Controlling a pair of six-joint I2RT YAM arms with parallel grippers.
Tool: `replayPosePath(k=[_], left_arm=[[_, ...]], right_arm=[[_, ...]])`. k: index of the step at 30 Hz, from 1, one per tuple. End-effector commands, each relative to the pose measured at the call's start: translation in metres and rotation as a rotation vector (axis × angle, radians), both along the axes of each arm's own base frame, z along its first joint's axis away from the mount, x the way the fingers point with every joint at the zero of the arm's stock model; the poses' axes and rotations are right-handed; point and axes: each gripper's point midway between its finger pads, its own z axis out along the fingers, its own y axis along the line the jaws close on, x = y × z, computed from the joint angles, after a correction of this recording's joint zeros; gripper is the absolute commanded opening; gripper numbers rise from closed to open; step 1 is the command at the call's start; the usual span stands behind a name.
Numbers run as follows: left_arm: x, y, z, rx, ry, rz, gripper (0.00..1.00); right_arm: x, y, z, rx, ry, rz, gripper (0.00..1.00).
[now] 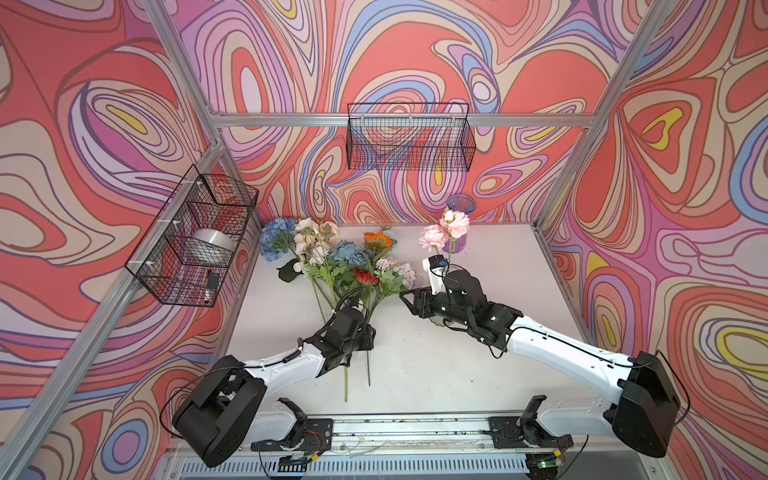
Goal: Arrange the flowers into the vase
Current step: 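Grasp another flower stem with the left gripper while the right steadies the vase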
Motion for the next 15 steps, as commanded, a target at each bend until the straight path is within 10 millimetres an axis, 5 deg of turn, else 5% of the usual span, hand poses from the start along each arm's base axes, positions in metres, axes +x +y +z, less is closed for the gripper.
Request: replayPosePath(k=[1, 5, 10, 15], left_arm=[[0.015, -0.013, 0.015, -0.036, -0.055, -0.010, 0.19], [0.018, -0.015, 0.017, -0.038, -0.062, -0.016, 0.01], [0.018, -0.013, 0.024, -0.038, -0.082, -0.013, 0.00], [0.020, -0.013, 0.054, -0.065, -0.160, -0.001, 0.00]], right_arm=[[0.002, -0.002, 0.007, -0.009, -0.027, -0.013, 0.57], [0.002, -0.003, 0.009, -0.011, -0.033, -0.014, 0.57], [0.003, -0.002, 0.012, -0.008, -0.040, -0.011, 0.57], [0.003, 0.001, 0.023, 0.014, -0.057, 0.001, 0.57]])
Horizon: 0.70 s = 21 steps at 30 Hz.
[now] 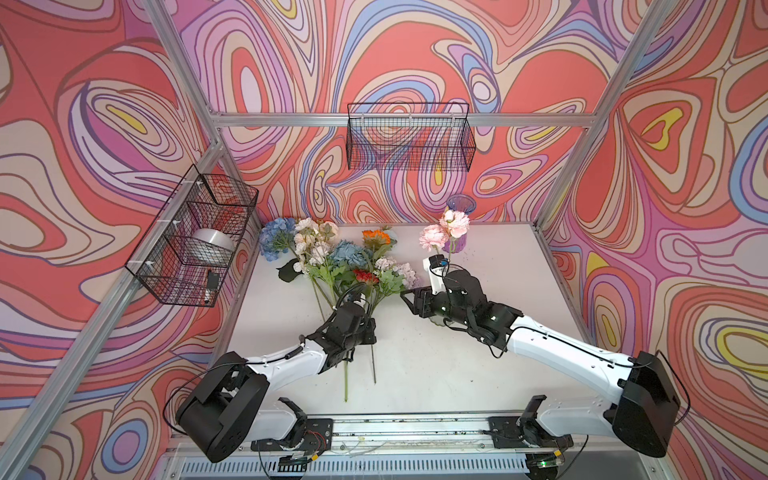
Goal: Arrange the flowers into the vase
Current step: 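Grasp another flower stem with the left gripper while the right steadies the vase, then lift the orange gerbera with the left gripper while the right gripper grasps its stem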
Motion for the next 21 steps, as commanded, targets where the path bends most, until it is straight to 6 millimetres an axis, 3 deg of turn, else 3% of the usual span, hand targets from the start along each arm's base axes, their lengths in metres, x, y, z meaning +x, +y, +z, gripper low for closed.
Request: replayPosePath(k=[1, 12, 18, 21], left_arm=[[0.008, -0.004, 0.040, -0.037, -0.111, 0.008, 0.00], [0.009, -0.001, 0.136, -0.166, -0.404, 0.060, 0.00], [-0.001, -0.022, 0.174, -0.208, -0.561, -0.022, 0.00], [-0.007, -0.034, 0.183, -0.210, -0.614, -0.071, 0.00]], right_arm=[[0.001, 0.004, 0.026, 0.035, -0.049, 0.013, 0.57], [0.002, 0.041, 0.072, 0.130, -0.138, 0.135, 0.56], [0.000, 0.074, 0.089, 0.193, -0.161, 0.243, 0.56], [0.001, 0.085, 0.086, 0.196, -0.154, 0.268, 0.54]])
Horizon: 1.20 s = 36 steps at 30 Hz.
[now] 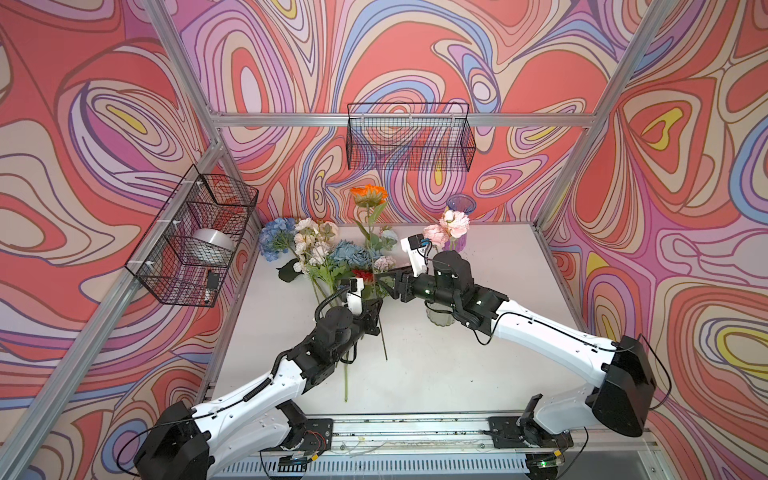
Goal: Arrange the flowers into the vase
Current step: 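Lift the orange gerbera with the left gripper while the right gripper grasps its stem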
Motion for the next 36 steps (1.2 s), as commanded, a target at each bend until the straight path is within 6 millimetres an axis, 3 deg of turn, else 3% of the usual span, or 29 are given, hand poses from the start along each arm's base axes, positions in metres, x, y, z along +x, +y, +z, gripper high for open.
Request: replayPosePath(k=[1, 7, 12, 16, 17, 18, 19, 21, 23, 29, 33, 36], left_arm=[[0.000, -0.011, 0.038, -0.027, -0.146, -0.027, 0.00], [-0.006, -0.021, 0.042, -0.013, -0.182, -0.059, 0.00], [-0.006, -0.023, 0.040, -0.005, -0.183, -0.061, 0.00], [-0.006, -0.023, 0.039, -0.006, -0.176, -0.060, 0.01], [-0.006, -0.022, 0.038, -0.007, -0.169, -0.056, 0.04], [-0.006, -0.021, 0.037, -0.011, -0.161, -0.046, 0.18], [-0.005, -0.019, 0.037, -0.020, -0.154, -0.032, 0.47], [-0.003, -0.013, 0.040, -0.049, -0.141, 0.002, 0.84], [-0.002, -0.008, 0.046, -0.077, -0.143, 0.031, 1.00], [0.004, 0.007, 0.048, -0.104, -0.123, 0.094, 1.00], [0.014, 0.015, 0.033, -0.104, -0.064, 0.142, 1.00], [0.023, 0.010, 0.038, -0.121, -0.049, 0.152, 1.00]], right_arm=[[-0.004, 0.015, 0.010, 0.030, -0.027, 0.062, 0.53], [-0.003, 0.016, -0.001, 0.018, -0.003, 0.055, 0.34], [-0.005, 0.015, -0.005, 0.019, 0.005, 0.056, 0.00], [-0.006, 0.013, -0.007, 0.014, 0.010, 0.055, 0.00], [-0.006, 0.013, -0.008, 0.013, 0.010, 0.053, 0.00], [-0.006, 0.012, -0.008, 0.011, 0.010, 0.052, 0.00], [-0.006, 0.011, -0.008, 0.010, 0.007, 0.049, 0.00], [-0.007, 0.009, -0.007, 0.000, -0.002, 0.044, 0.00], [-0.006, 0.004, -0.005, -0.015, -0.017, 0.029, 0.00], [-0.007, -0.027, 0.000, -0.150, -0.085, -0.054, 0.00], [-0.011, -0.060, 0.026, -0.218, -0.168, -0.145, 0.00], [-0.014, -0.090, 0.049, -0.255, -0.230, -0.233, 0.00]])
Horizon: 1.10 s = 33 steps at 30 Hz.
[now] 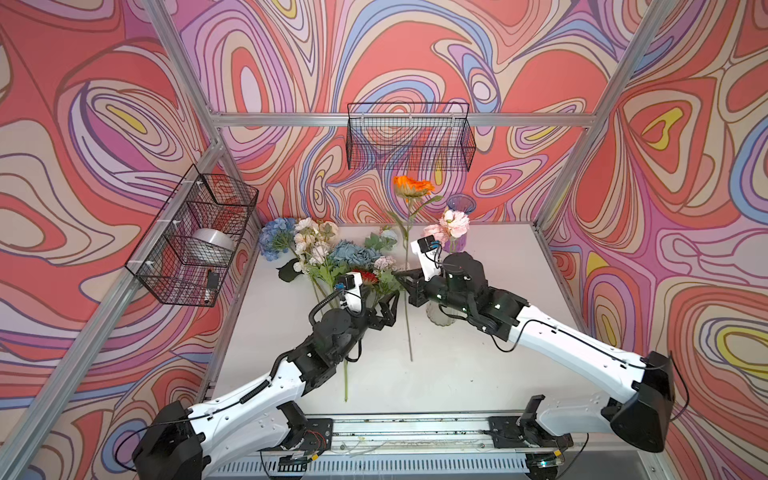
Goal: Arrange the flowers into the vase
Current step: 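Lift the orange gerbera with the left gripper while the right gripper grasps its stem, then raise the orange gerbera with the right gripper and lower it into the clear vase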
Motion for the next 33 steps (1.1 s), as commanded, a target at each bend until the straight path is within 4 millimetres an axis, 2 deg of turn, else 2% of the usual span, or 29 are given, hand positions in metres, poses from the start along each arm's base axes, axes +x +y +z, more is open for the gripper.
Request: replayPosePath(k=[1, 10, 13, 16, 20, 24, 30, 33], left_arm=[[0.014, 0.002, -0.002, -0.015, 0.045, 0.051, 1.00], [0.027, -0.038, -0.014, 0.051, 0.087, -0.070, 1.00], [0.030, -0.046, -0.018, 0.060, 0.101, -0.094, 1.00], [0.032, -0.053, -0.024, 0.069, 0.119, -0.112, 1.00], [0.033, -0.056, -0.029, 0.079, 0.137, -0.121, 1.00], [0.033, -0.056, -0.032, 0.091, 0.147, -0.123, 1.00], [0.031, -0.051, -0.036, 0.112, 0.150, -0.110, 1.00], [0.031, -0.048, -0.038, 0.120, 0.152, -0.103, 1.00]], right_arm=[[-0.002, -0.043, 0.040, -0.065, -0.129, -0.130, 0.00], [-0.015, -0.136, 0.121, -0.053, -0.375, -0.440, 0.00], [-0.020, -0.161, 0.145, -0.028, -0.461, -0.538, 0.00], [-0.022, -0.175, 0.166, -0.015, -0.558, -0.606, 0.00], [-0.016, -0.176, 0.181, -0.022, -0.656, -0.660, 0.00], [-0.002, -0.155, 0.183, -0.058, -0.704, -0.631, 0.00], [0.027, -0.130, 0.168, -0.124, -0.706, -0.615, 0.00], [0.043, -0.127, 0.152, -0.116, -0.661, -0.599, 0.00]])
